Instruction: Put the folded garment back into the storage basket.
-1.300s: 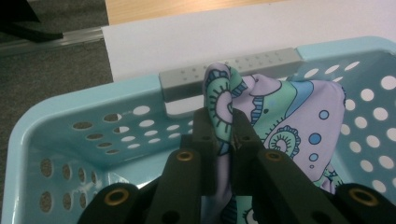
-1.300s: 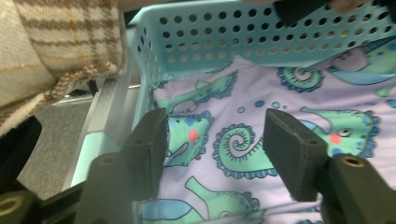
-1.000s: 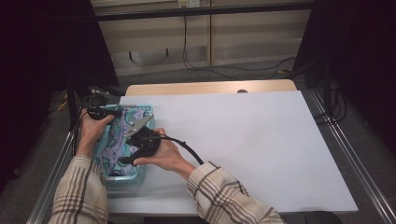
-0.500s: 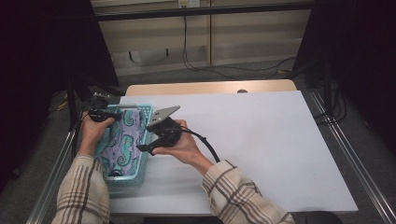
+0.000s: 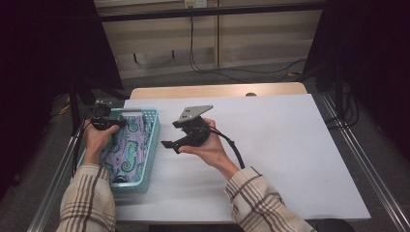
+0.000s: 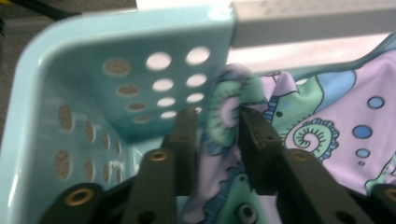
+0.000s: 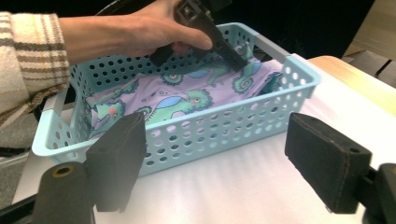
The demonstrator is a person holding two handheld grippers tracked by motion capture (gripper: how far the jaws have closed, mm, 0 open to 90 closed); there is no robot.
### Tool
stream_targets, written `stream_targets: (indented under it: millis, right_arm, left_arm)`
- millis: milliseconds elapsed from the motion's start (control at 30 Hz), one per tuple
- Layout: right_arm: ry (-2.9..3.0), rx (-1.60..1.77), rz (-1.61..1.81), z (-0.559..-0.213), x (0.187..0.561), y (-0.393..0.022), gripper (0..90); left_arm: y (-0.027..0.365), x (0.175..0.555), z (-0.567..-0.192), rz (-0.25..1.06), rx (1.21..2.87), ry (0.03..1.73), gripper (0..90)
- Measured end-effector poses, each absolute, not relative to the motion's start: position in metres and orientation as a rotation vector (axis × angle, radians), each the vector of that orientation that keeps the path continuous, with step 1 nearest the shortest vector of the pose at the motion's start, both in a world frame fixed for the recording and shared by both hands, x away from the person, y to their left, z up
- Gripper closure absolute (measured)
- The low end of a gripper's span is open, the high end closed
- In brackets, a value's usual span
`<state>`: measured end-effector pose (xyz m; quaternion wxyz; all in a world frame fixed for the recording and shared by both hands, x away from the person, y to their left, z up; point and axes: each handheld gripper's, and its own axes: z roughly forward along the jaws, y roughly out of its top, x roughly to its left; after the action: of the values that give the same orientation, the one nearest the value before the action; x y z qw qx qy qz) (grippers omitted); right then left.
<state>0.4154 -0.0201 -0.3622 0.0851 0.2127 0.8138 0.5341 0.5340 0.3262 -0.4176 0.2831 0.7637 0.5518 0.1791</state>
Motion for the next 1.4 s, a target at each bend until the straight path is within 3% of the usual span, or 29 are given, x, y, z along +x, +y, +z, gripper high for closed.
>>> stream_targets:
  millis: [100,167,300,367,433,567,767,833,1100,1267,1400]
  right_arm:
    - [2.401,0.659,1.596,-0.361,0.415,-0.028,19.0]
    - [2.388,0.673,1.59,-0.361,0.416,-0.032,17.3]
    - [2.376,0.708,1.591,-0.363,0.417,-0.04,15.7]
    - [2.363,0.744,1.589,-0.364,0.418,-0.044,13.1]
    - [2.35,0.75,1.586,-0.364,0.418,-0.047,12.4]
    - [2.321,0.793,1.579,-0.364,0.418,-0.053,9.2]
    - [2.268,0.846,1.565,-0.364,0.418,-0.067,3.0]
    - [2.262,0.856,1.564,-0.365,0.418,-0.071,3.1]
    - [2.196,0.915,1.515,-0.366,0.413,-0.091,3.9]
    - [2.144,0.963,1.459,-0.367,0.409,-0.103,2.9]
    - [2.096,0.989,1.466,-0.366,0.406,-0.11,2.9]
  left_arm:
    - [0.322,0.533,-0.413,0.487,2.002,1.479,51.6]
    - [0.32,0.532,-0.41,0.487,2.004,1.47,49.0]
    - [0.317,0.529,-0.407,0.471,1.976,1.478,33.9]
    - [0.314,0.527,-0.403,0.513,1.99,1.476,20.5]
    - [0.314,0.525,-0.398,0.53,2.038,1.428,17.9]
    - [0.308,0.519,-0.39,0.544,1.953,1.45,8.3]
    - [0.299,0.508,-0.378,0.573,1.982,1.347,4.3]
    - [0.296,0.503,-0.377,0.656,1.958,1.315,4.7]
    - [0.287,0.478,-0.375,0.722,1.842,1.207,5.0]
    - [0.28,0.464,-0.371,0.837,1.837,1.146,3.6]
    - [0.275,0.454,-0.368,0.799,1.778,1.093,3.6]
